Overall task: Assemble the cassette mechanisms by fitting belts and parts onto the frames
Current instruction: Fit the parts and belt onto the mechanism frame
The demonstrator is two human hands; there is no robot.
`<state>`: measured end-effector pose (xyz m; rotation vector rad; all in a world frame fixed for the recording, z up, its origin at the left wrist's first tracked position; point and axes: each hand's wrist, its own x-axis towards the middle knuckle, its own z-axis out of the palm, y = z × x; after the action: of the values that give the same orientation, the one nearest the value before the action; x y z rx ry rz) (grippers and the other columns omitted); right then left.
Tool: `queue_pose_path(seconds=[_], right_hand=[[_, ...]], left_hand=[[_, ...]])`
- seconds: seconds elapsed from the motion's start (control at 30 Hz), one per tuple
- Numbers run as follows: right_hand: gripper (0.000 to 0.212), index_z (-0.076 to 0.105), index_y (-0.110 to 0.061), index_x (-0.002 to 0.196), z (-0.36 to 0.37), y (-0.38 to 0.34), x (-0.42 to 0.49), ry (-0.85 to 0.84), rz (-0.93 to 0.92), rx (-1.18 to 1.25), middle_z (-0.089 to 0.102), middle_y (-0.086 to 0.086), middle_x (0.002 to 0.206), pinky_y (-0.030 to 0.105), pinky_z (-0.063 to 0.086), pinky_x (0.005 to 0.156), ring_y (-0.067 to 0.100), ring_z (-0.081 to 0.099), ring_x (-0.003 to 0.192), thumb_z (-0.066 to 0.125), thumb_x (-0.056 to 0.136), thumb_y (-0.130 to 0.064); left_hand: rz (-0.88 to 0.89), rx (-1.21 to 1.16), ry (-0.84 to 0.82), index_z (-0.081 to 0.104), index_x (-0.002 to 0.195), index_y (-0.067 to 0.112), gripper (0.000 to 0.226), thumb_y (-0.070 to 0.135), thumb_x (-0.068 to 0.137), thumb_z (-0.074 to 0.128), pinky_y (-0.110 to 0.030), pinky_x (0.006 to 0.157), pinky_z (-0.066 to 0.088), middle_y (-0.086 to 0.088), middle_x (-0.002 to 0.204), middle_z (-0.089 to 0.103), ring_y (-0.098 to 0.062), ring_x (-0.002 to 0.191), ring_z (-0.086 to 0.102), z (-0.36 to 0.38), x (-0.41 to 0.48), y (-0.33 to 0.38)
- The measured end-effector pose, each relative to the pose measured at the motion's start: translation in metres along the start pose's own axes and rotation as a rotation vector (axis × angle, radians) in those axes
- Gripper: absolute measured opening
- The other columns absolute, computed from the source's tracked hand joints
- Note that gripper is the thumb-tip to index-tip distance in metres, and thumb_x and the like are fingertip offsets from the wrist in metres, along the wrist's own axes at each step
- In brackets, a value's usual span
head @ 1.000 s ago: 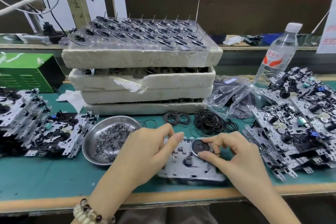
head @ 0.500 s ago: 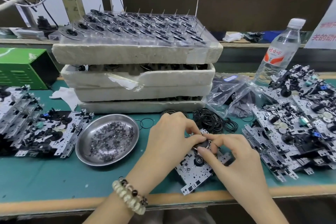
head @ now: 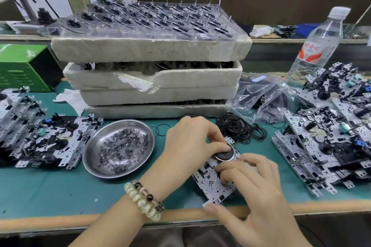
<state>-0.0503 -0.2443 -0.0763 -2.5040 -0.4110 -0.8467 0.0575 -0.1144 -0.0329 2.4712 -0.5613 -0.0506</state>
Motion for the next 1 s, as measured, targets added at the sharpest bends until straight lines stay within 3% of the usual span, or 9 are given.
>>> queue_pose_path(seconds=[0.13, 0.3, 0.37, 0.43, 0.57, 0.67, 0.73, 0.87, 1.0], right_hand=[[0.052, 0.068, -0.018, 0.078, -0.007, 0.015, -0.004, 0.002, 0.053, 0.008, 0.061, -0.009, 0.109, 0.037, 0.036, 0.092, 0.024, 0.046, 0.103, 0.049, 0.088, -0.065], [0.022, 0.064, -0.023, 0.086, -0.012, 0.022, -0.008, 0.114, 0.305, 0.117, 0.059, -0.011, 0.103, 0.021, 0.036, 0.092, 0.012, 0.049, 0.107, 0.056, 0.087, -0.044], [0.022, 0.059, -0.026, 0.089, -0.016, 0.026, -0.008, 0.096, 0.414, 0.079, 0.058, -0.017, 0.093, 0.019, 0.036, 0.080, 0.006, 0.052, 0.096, 0.051, 0.093, -0.046], [0.022, 0.055, -0.030, 0.084, -0.020, 0.030, -0.007, 0.010, 0.503, 0.062, 0.057, -0.012, 0.069, 0.017, 0.036, 0.065, 0.004, 0.054, 0.075, 0.048, 0.098, -0.046], [0.036, 0.047, -0.019, 0.064, -0.027, 0.037, -0.002, -0.204, 0.475, 0.047, 0.044, 0.002, 0.055, 0.025, 0.032, 0.055, 0.013, 0.042, 0.051, 0.046, 0.095, -0.038], [0.045, 0.048, -0.015, 0.060, -0.038, 0.039, 0.005, -0.332, 0.523, 0.187, 0.046, 0.014, 0.059, 0.032, 0.030, 0.055, 0.014, 0.038, 0.050, 0.049, 0.089, -0.049], [0.042, 0.059, -0.020, 0.059, -0.043, 0.037, 0.010, -0.429, 0.590, 0.284, 0.052, 0.008, 0.055, 0.028, 0.029, 0.055, 0.009, 0.041, 0.051, 0.052, 0.080, -0.056], [0.038, 0.059, -0.008, 0.054, -0.049, 0.033, 0.020, -0.425, 0.790, 0.666, 0.057, -0.001, 0.055, 0.028, 0.033, 0.071, 0.010, 0.052, 0.061, 0.066, 0.075, -0.040], [0.033, 0.064, -0.010, 0.054, -0.069, 0.028, 0.045, -0.346, 0.863, 0.703, 0.052, 0.005, 0.055, 0.024, 0.036, 0.073, 0.011, 0.045, 0.053, 0.066, 0.074, -0.036]], left_hand=[[0.017, -0.012, 0.017, 0.065, 0.069, 0.045, 0.019, 0.058, 0.079, 0.075, -0.031, 0.070, 0.035, 0.023, 0.075, 0.061, -0.007, 0.095, 0.048, 0.001, 0.000, -0.001], [0.090, 0.070, 0.059, 0.071, 0.081, 0.042, 0.019, 0.061, 0.084, 0.068, -0.028, 0.063, 0.034, 0.016, 0.084, 0.058, -0.011, 0.091, 0.043, 0.001, -0.006, 0.000], [0.125, 0.125, 0.121, 0.073, 0.088, 0.038, 0.029, 0.064, 0.088, 0.060, -0.028, 0.064, 0.036, 0.014, 0.089, 0.055, -0.011, 0.092, 0.041, 0.004, -0.014, -0.002], [0.167, 0.108, 0.183, 0.074, 0.088, 0.034, 0.038, 0.066, 0.091, 0.053, -0.027, 0.065, 0.037, 0.013, 0.090, 0.053, -0.010, 0.092, 0.041, 0.007, -0.024, -0.004], [0.293, 0.033, 0.135, 0.078, 0.095, 0.036, 0.058, 0.072, 0.089, 0.033, -0.024, 0.074, 0.038, 0.017, 0.098, 0.053, -0.007, 0.096, 0.041, 0.007, -0.041, -0.007], [0.339, -0.087, 0.141, 0.075, 0.111, 0.033, 0.051, 0.062, 0.094, 0.036, -0.023, 0.094, 0.035, 0.014, 0.111, 0.055, -0.011, 0.109, 0.044, 0.006, -0.046, -0.016], [0.305, -0.133, 0.213, 0.072, 0.117, 0.031, 0.049, 0.057, 0.097, 0.037, -0.025, 0.100, 0.034, 0.014, 0.113, 0.056, -0.012, 0.114, 0.046, 0.008, -0.050, -0.024], [0.245, -0.292, 0.296, 0.068, 0.120, 0.029, 0.046, 0.054, 0.100, 0.035, -0.019, 0.101, 0.032, 0.017, 0.113, 0.057, -0.012, 0.119, 0.048, 0.015, -0.056, -0.036], [0.286, -0.436, 0.414, 0.067, 0.118, 0.028, 0.047, 0.054, 0.104, 0.030, -0.023, 0.098, 0.037, 0.015, 0.114, 0.062, -0.019, 0.118, 0.054, 0.017, -0.058, -0.040]])
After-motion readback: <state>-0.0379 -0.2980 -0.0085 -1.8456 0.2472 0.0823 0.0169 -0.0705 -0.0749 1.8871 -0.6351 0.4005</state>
